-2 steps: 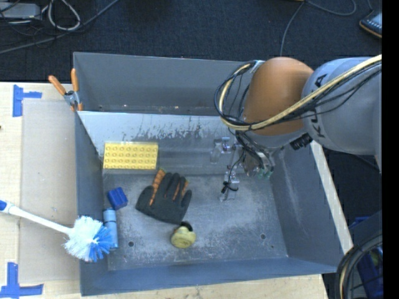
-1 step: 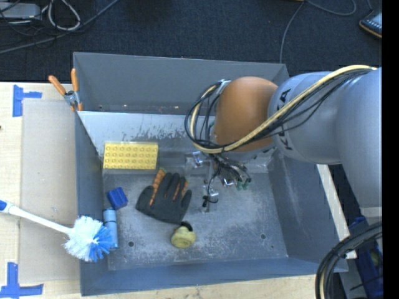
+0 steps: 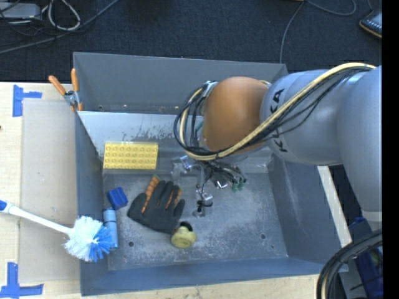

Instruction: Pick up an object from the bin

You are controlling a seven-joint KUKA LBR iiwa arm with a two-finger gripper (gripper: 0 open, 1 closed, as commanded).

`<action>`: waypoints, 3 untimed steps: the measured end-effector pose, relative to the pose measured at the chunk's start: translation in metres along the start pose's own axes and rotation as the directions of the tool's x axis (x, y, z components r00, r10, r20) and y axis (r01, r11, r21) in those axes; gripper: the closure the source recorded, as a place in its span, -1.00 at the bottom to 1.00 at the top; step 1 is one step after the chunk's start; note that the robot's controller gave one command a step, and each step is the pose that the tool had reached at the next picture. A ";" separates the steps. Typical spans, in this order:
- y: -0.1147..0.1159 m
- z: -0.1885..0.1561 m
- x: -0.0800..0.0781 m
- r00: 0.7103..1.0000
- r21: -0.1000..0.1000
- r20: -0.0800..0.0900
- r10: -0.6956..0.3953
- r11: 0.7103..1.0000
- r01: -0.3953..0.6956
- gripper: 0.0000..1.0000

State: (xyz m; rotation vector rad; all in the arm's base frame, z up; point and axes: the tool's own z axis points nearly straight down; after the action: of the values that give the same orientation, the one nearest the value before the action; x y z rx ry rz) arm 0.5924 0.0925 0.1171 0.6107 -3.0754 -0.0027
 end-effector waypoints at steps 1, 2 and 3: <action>0.057 0.012 -0.012 0.971 -0.002 0.000 -0.239 0.971 0.239 -1.00; 0.066 0.038 -0.012 0.912 0.003 0.005 -0.411 0.912 0.411 -1.00; 0.037 0.045 -0.031 0.733 -0.001 0.006 -0.680 0.733 0.680 1.00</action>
Offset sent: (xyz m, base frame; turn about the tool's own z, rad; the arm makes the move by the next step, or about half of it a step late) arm -0.0157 0.0620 -0.0471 -0.4795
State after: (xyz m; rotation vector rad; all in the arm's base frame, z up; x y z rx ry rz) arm 0.6063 0.1388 0.0723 1.6954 -2.6443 -0.0130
